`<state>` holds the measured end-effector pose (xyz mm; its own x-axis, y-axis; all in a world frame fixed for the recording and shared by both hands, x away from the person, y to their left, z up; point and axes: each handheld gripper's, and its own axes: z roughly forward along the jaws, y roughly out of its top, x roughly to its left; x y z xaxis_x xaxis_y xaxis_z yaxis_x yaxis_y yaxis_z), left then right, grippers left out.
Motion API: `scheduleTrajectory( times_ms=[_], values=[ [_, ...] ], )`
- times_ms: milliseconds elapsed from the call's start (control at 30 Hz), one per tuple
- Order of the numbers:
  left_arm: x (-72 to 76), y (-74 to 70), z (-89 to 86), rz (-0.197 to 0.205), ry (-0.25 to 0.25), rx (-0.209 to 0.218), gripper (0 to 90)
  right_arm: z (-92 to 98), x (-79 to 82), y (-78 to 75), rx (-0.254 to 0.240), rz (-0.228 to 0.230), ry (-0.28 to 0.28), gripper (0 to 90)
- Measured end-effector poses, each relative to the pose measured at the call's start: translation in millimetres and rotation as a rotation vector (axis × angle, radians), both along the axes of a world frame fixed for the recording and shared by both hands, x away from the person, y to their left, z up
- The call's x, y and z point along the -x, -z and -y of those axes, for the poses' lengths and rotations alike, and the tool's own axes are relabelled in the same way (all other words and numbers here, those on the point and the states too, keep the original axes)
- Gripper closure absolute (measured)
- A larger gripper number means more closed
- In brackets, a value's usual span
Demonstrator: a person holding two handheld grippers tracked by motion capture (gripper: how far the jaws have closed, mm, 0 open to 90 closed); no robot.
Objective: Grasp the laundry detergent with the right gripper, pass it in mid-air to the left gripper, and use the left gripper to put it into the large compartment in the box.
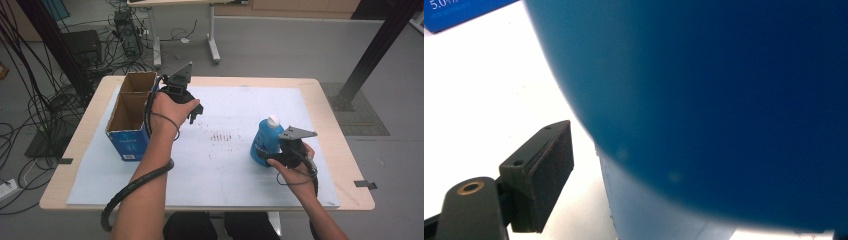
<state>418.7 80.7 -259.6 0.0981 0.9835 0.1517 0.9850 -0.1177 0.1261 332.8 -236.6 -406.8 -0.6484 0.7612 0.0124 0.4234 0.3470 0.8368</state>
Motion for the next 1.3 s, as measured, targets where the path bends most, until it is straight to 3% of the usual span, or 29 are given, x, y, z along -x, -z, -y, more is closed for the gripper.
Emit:
scheduleTrajectory(
  times_ms=[567,1300],
  values=[
    [-0.8,0.4,-1.3,-0.002,-0.002,-0.001,5.4,-0.6,-3.3,4.0,0.010,0.015,-0.009,39.4],
    [0.1,-2.0,-1.1,0.005,-0.009,-0.002,5.3,0.5,-3.4,5.0,-0.004,0.018,-0.015,41.5]
  ],
)
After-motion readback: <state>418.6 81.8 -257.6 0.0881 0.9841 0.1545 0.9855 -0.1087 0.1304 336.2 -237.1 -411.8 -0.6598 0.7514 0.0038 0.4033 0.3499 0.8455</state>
